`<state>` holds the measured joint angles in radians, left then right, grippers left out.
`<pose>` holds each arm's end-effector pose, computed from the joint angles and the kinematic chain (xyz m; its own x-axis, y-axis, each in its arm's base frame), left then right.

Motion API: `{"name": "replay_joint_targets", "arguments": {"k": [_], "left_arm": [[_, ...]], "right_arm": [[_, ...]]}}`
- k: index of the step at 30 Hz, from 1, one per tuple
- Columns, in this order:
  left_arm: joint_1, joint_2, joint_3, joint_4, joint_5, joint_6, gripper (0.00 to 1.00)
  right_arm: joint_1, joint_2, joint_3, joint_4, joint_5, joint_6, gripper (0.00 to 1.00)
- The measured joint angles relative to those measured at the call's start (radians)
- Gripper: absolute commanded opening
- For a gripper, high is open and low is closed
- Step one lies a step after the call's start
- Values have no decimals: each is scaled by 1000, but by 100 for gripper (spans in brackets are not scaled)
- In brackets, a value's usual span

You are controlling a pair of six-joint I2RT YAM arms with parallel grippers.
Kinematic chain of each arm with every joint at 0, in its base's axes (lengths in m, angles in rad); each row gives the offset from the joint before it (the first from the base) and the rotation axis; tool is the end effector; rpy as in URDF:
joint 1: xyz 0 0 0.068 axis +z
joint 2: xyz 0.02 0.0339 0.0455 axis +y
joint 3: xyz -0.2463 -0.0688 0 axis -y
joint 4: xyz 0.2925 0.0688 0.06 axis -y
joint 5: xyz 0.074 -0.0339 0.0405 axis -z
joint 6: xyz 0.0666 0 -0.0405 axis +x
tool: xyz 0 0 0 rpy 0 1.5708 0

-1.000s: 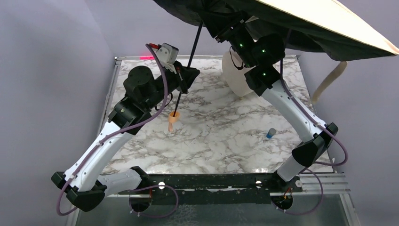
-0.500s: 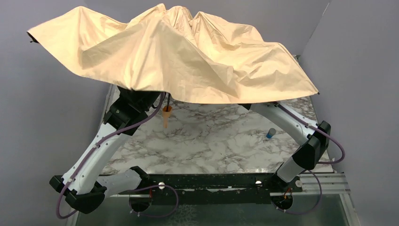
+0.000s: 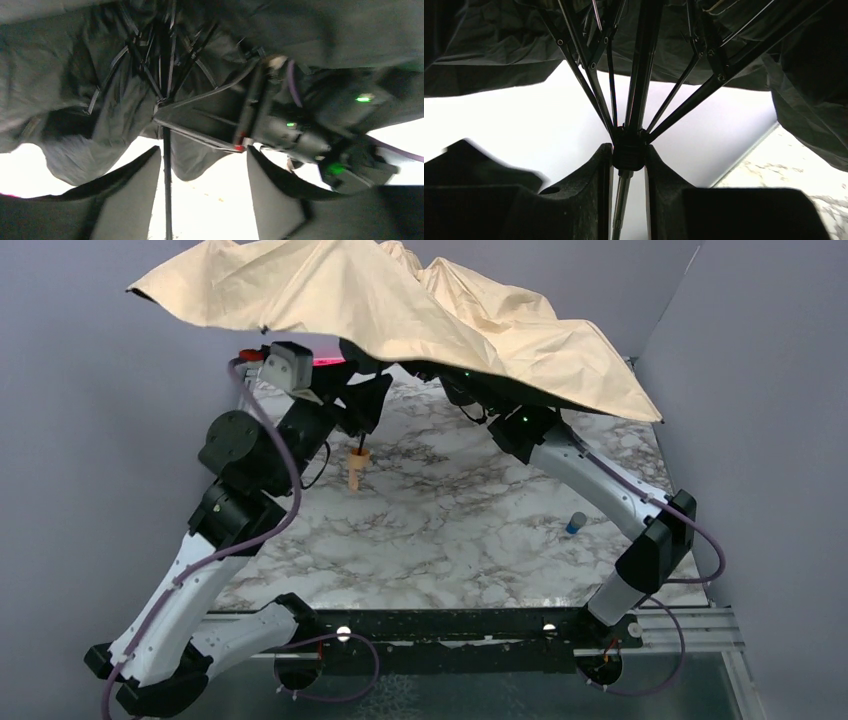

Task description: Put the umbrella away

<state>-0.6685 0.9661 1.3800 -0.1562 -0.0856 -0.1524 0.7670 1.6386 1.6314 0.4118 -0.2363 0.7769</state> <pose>0.2071 -0.1563 0.5245 0.1138 -0.2826 -0.9525 0.5766 0.7995 -0.1683 0.3183 0.3285 0.4717 -0.3795 0.5808 -0.7201 -0.7903 0.2011 0.5788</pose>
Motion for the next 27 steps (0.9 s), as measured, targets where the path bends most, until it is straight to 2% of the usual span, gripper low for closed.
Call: {"name": "replay_joint_targets", "arguments": {"k": [5,7,10,15,23,25,27], "left_arm": [[-6,-134,-90,11,34,-39,82],[-6,-167,-135,6,55,-61,93],[-6,-182,-206,-30,86,-90,96],[-6,-174,-275,-148,84,-102,97],[-6,-192,-277,-254,35,-112,96],[-6,-195,-277,-267,23,-117,93],[-6,-198,-279,-278,8,-122,83]], "right_arm": [[-22,64,32,-34,44,36,1],[-29,76,37,-43,53,45,1],[-41,78,46,-49,60,58,1],[-61,78,64,-43,54,61,1],[-71,76,64,-47,41,58,1],[-74,76,64,-47,41,58,1],[-76,75,64,-47,40,56,1]]}}
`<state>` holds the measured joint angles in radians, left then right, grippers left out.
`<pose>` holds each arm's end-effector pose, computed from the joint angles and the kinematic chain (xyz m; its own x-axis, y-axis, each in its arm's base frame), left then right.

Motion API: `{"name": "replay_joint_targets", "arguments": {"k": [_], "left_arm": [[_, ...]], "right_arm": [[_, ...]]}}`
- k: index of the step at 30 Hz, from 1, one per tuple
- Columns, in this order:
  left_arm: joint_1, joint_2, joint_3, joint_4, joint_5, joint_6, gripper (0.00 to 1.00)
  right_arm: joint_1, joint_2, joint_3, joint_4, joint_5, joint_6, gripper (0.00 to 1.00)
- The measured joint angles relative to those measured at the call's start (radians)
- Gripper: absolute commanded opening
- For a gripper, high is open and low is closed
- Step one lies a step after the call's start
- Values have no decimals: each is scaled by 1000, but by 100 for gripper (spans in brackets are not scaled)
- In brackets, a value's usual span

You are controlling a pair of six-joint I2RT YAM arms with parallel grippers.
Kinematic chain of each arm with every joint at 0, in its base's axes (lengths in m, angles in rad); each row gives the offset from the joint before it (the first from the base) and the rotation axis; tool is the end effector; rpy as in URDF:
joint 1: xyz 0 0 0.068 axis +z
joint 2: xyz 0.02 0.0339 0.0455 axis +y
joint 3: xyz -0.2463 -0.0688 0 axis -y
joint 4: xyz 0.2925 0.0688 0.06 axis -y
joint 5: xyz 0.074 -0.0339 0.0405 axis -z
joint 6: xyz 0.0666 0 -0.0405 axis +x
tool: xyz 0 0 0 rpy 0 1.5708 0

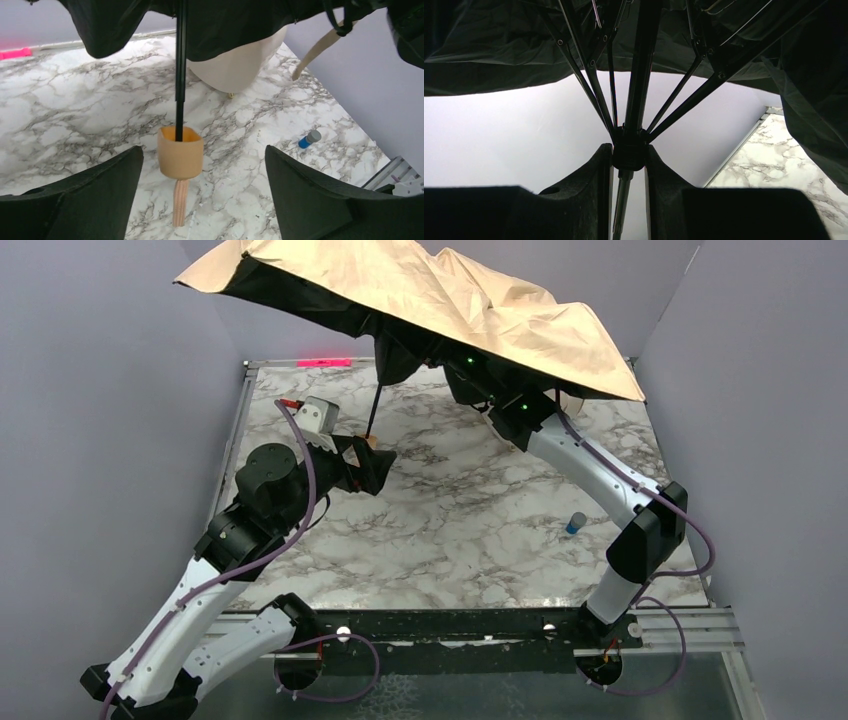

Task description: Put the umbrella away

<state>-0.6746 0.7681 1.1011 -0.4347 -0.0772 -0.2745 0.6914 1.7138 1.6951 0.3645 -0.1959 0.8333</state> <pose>0.1901 -0.1455 0.4227 -0.2289 -0.1630 -0.9597 0.5202 0.8128 -0.2621 0.3613 0.3159 0.4590 -0.3917 0.6182 -0.6815 -0.7087 0.2696 0.6520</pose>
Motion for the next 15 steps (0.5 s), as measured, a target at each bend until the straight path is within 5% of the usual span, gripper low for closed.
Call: {"name": "replay_joint_targets", "arguments": {"k": [7,15], "left_arm": [[0,-11,-29,-19,-33,-18,44],[0,-10,-47,-11,-48,-21,16]], "right_arm": [[0,-6,0,1,-8,0,1],[-5,-6,-11,6,-27,0,1]]}}
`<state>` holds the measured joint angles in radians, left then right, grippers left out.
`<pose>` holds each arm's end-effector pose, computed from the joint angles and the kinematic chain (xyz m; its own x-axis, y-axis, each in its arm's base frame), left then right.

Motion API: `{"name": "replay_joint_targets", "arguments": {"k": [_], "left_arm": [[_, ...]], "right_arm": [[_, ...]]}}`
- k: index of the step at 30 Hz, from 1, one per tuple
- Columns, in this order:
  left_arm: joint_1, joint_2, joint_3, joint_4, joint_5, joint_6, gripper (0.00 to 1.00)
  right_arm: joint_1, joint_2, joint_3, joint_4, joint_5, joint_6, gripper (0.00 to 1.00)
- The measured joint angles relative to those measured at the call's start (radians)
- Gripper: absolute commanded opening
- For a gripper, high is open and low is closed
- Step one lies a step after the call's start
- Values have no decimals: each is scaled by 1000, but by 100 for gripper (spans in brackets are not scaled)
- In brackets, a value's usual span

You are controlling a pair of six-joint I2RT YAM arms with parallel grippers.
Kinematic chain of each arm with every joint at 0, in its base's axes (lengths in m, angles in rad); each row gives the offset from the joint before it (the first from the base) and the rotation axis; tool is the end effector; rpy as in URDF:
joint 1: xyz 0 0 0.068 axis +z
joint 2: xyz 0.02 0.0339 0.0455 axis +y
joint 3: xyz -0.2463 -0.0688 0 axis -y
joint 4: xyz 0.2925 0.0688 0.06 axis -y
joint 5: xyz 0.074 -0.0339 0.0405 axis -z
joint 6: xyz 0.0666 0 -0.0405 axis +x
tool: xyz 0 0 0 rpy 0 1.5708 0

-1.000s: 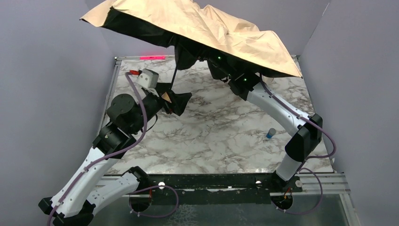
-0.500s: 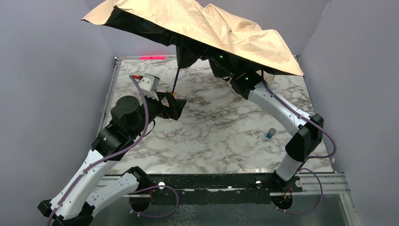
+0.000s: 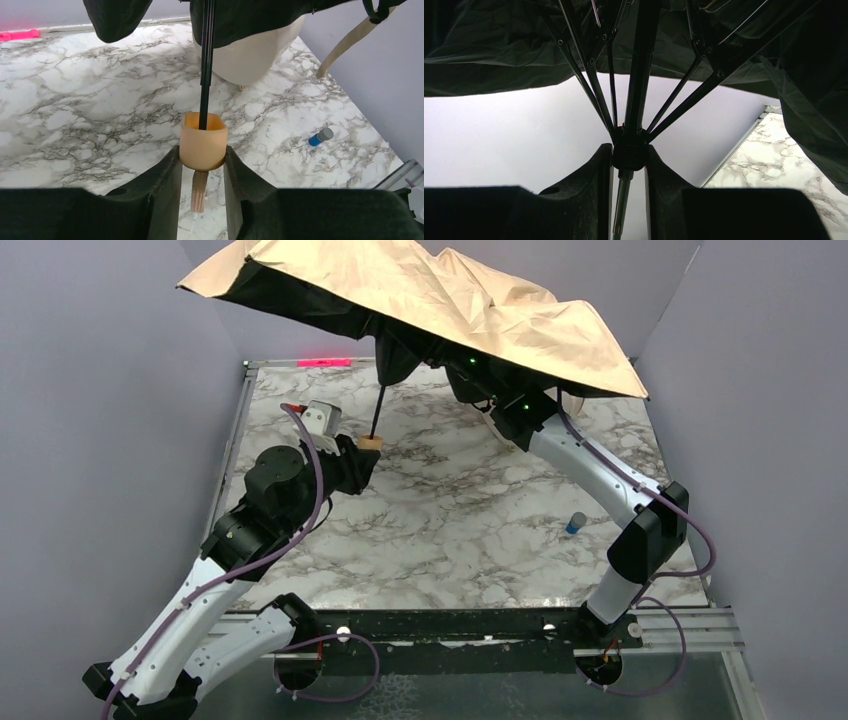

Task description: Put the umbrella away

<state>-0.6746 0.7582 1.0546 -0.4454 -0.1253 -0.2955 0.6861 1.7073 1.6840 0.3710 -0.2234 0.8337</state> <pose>0.1941 -0.1446 0.4049 -0.2633 -0.1594 -0.9515 0.4667 0.8421 -0.2702 0.3605 0.3142 0.4580 -0.3995 0.6060 -0.6878 -0.7188 0.2586 0.6454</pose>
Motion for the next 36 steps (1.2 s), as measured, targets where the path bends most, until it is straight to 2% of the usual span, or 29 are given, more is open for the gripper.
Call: {"name": "replay_joint_targets", "arguments": {"k": [4,8,11,17,22,26,30,32,36], "left_arm": [[0,2,-18,22,-12,0,15],[-1,16,-23,71,-30,0,7],[-1,34,-23,121,-57,2,7],[-2,87,-11,185,-131,27,3],[-4,134,2,157,-169,72,4],[-6,142,3,157,-174,87,23],[-7,128,9,143,-174,91,56],[-7,117,18,141,-174,92,69],[-6,54,50,130,-175,85,83]], "right_arm": [[-6,-6,-29,14,-3,9,1],[-7,-20,-74,19,-11,30,1],[4,-25,-103,19,-21,39,1],[84,-72,-276,39,-28,56,1],[120,-77,-374,91,-15,86,1],[120,-77,-386,109,-3,100,1],[124,-77,-386,121,-3,121,1],[132,-79,-389,118,-24,137,1],[154,-80,-416,119,-68,176,1]]}}
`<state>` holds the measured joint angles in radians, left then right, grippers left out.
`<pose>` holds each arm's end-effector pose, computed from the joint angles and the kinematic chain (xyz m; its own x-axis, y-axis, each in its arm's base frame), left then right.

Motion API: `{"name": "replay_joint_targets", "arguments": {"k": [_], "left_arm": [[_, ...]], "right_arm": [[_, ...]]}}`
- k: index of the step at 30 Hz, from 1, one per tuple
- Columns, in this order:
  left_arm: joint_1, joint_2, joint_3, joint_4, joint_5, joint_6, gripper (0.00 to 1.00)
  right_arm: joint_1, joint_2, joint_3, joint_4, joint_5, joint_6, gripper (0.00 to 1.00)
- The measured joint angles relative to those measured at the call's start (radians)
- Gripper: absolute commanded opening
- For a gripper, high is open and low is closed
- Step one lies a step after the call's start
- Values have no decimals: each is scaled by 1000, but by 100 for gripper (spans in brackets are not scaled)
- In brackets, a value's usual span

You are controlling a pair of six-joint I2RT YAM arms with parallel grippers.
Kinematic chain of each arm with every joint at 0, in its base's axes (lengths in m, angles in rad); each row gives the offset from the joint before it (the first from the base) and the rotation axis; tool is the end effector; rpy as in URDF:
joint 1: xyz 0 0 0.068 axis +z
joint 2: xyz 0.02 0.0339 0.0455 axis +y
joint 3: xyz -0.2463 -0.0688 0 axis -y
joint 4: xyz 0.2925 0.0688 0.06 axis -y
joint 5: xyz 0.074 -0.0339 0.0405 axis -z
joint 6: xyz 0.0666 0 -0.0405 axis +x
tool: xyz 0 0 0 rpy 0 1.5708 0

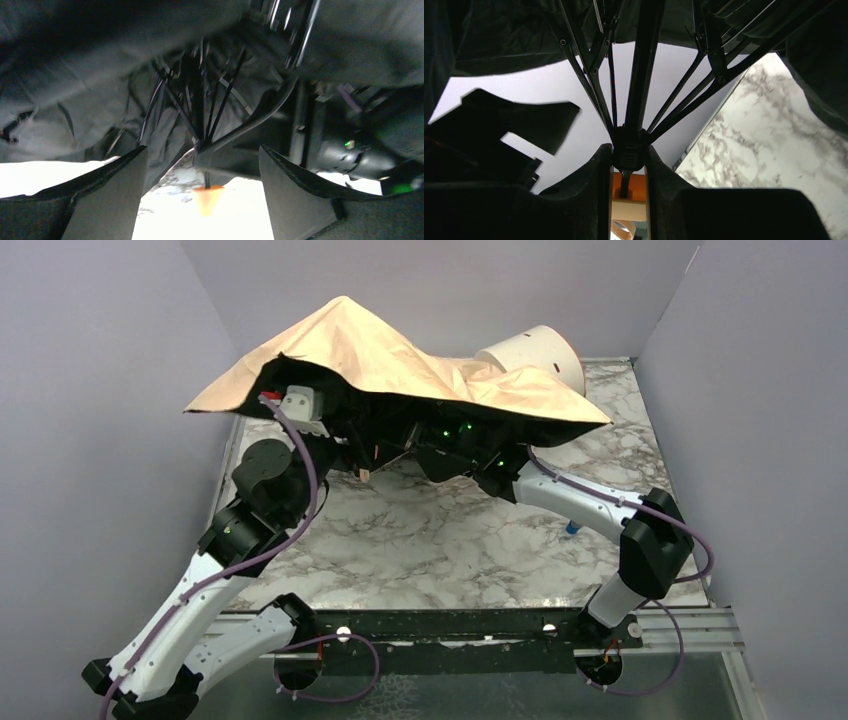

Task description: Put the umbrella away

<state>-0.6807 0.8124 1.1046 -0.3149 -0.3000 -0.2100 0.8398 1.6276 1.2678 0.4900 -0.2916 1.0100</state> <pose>0.2075 -0.1427 0.4309 -0.0947 -0.1796 -0.9792 0.3598 0.9109 -0.2018 0.2965 0.3594 0.3305 -0.7189 0.4132 -0.5590 -0.5539 0.1454 0.8198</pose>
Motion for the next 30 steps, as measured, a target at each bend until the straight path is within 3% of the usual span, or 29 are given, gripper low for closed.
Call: {"name": "replay_joint_targets", "arguments": {"k": [6,11,19,24,30], "left_arm": [[0,-55,23,-9,23,-23,84],[0,-47,79,-68,80,-35,77],[0,-11,253,-167,174,-40,73],[0,-30,273,-208,189,-48,73],[0,-43,215,-233,188,-61,73]], "right_arm": [[18,-14,-29,2,-37,51,1],[30,-79,-31,-16,-37,93,1],[136,-253,-41,-61,80,122,1],[169,-335,-121,-65,135,184,1],[168,-287,-301,-56,195,195,1]]}}
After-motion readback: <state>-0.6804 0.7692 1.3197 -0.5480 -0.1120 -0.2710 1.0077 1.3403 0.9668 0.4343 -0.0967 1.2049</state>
